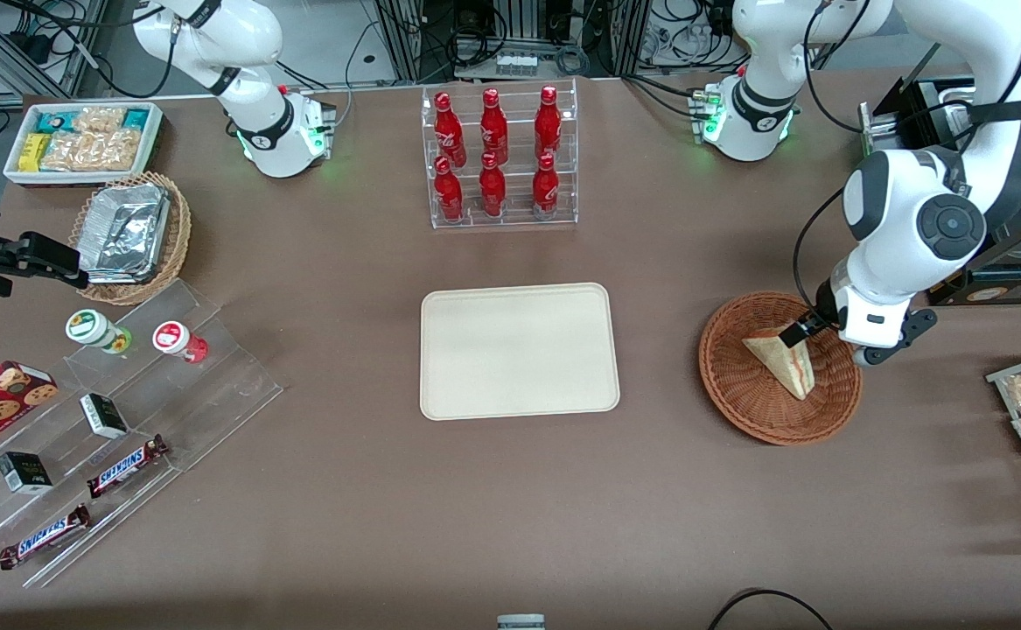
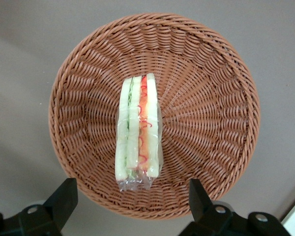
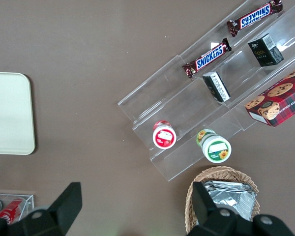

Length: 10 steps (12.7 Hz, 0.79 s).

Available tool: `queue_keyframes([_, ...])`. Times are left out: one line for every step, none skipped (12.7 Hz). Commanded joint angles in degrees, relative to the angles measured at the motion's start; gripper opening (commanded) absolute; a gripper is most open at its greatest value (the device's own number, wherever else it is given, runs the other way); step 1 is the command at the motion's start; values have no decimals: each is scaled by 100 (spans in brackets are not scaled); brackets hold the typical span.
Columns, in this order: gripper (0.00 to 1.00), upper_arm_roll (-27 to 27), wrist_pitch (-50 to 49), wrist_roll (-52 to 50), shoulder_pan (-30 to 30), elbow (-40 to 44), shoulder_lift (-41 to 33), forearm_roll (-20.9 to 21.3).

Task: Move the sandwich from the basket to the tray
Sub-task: 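Lower the open left gripper and close it on the wrapped sandwich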

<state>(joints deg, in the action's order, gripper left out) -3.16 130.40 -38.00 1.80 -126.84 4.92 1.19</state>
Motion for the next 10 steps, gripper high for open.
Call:
queue_keyframes([100, 0, 633, -155, -4, -428, -53, -48])
queue_keyframes([100, 0, 836, -225, -4, -516, -18, -48])
queue_keyframes([100, 0, 994, -287, -4, -569, 43, -48])
queue_keyframes([100, 0, 1161, -374, -4, -604, 122, -48])
queue_keyframes([100, 0, 1267, -410, -4, -614, 201, -48])
queue_keyframes([100, 0, 1373, -410, -4, -622, 281, -48])
queue_keyframes([100, 0, 1461, -410, -4, -614, 360, -48])
queue_keyframes([100, 0, 1558, -410, -4, -622, 404, -48])
queue_keyframes([100, 0, 1619, -410, -4, -622, 465, -57])
queue_keyframes([100, 0, 1707, -410, -4, -631, 518, -57])
